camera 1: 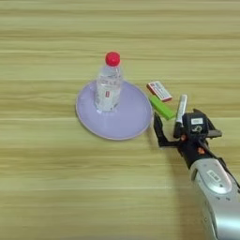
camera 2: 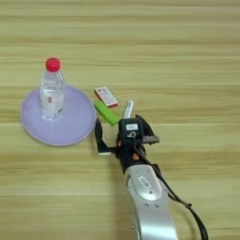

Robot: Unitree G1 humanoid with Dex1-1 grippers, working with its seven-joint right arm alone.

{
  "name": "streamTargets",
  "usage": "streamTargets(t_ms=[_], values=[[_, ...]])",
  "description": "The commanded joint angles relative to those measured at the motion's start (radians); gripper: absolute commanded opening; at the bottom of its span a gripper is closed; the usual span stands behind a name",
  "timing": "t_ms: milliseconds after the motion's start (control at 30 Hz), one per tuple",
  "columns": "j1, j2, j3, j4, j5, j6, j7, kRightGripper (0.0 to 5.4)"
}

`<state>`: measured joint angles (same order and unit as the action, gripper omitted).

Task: Move the objects on the table

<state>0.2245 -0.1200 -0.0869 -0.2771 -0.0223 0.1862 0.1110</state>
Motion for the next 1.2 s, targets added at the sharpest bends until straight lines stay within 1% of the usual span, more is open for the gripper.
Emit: streamTargets(t_ms=[33,167,500,700,767,933,1133,1200], values=[[-0.021,-0.013,-0.009,-0.031,-0.014,-0.021,-0.020,5.38],[-0.022,-0.010,-0.008,-0.017,-0.012,-0.016,-0.023,5.38],[-0.035,-0.004,-0.021,0.022,-0.020,-0.005,-0.063,5.38],[-0.041,0.013,-0.025,0.054,0.011,0.026,-0.058,5.38],[-0.045,0.021,-0.027,0.062,0.032,0.043,-0.051,5.38],[-0.056,0.030,-0.027,0.087,0.051,0.053,-0.052,5.38],[-0.060,0.038,-0.029,0.114,0.058,0.050,-0.060,5.38],[-0.061,0.045,-0.030,0.117,0.070,0.057,-0.059,5.14]])
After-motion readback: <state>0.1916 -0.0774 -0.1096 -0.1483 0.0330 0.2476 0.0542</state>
